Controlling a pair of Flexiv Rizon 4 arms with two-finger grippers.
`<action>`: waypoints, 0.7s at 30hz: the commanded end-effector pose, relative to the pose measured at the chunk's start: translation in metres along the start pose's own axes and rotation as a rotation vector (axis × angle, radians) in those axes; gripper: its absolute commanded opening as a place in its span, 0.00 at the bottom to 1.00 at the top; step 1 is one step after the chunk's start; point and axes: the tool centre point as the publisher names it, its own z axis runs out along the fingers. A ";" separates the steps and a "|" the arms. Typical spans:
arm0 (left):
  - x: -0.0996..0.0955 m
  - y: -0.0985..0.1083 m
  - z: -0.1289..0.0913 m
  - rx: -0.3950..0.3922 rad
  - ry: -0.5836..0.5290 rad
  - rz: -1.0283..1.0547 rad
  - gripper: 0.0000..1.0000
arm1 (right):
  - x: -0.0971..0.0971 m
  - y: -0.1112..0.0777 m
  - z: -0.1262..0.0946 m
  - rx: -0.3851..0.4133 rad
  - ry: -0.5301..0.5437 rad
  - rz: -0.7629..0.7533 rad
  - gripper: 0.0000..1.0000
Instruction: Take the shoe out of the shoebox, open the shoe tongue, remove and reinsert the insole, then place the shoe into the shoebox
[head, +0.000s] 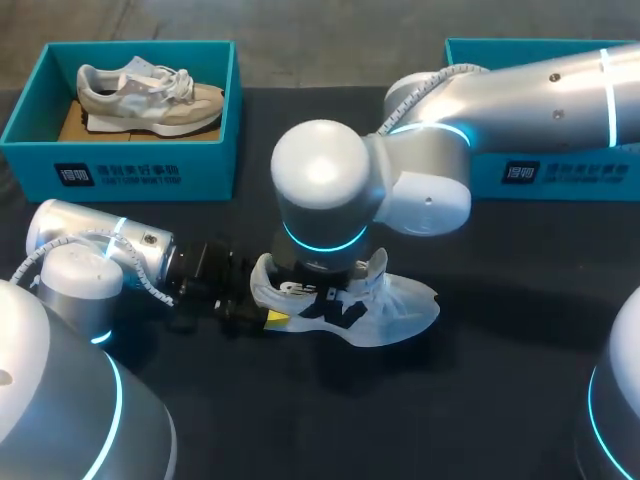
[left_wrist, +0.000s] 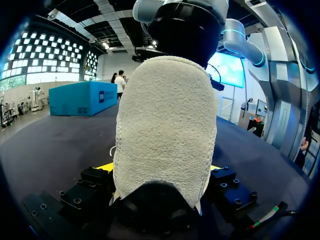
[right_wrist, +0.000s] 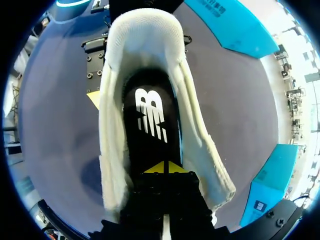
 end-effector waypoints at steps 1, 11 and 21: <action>-0.001 0.002 0.001 -0.001 -0.002 0.000 0.00 | -0.003 -0.007 0.003 -0.016 0.008 0.011 0.00; -0.001 0.002 0.001 -0.001 -0.002 0.000 0.00 | -0.008 -0.014 0.003 -0.017 0.008 0.029 0.35; -0.001 0.002 0.001 -0.001 -0.002 0.000 0.00 | -0.012 -0.010 0.016 0.004 0.043 0.016 0.34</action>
